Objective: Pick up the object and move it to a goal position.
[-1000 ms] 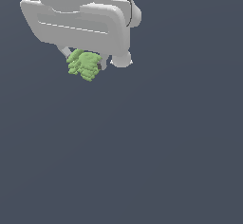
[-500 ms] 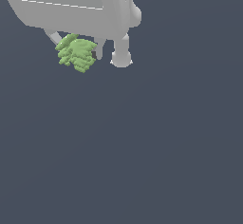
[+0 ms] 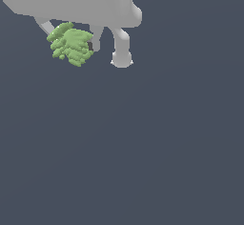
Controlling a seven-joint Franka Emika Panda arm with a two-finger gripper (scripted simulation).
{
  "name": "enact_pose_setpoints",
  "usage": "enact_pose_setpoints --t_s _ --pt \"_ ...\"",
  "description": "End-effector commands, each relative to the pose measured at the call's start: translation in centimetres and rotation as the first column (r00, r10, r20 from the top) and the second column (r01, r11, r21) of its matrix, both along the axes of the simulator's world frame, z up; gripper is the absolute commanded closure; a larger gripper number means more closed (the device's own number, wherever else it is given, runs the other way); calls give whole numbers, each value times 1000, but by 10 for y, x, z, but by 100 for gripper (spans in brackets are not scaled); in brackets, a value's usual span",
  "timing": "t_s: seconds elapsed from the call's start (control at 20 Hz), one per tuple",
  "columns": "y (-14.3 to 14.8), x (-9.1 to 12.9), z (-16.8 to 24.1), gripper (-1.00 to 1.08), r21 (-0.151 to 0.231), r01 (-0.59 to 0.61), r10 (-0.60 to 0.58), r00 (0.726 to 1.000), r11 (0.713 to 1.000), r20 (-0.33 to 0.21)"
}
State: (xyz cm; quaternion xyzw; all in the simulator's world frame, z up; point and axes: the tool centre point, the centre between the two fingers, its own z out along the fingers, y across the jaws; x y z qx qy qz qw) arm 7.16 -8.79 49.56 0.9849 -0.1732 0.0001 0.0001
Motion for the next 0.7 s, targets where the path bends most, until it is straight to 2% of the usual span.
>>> enact_pose_setpoints --t_s 0.0,0.65 --pt "0 1 3 108 0 0 0 1000 1000 0" --pt "-1 3 8 108 0 0 0 1000 1000 0"
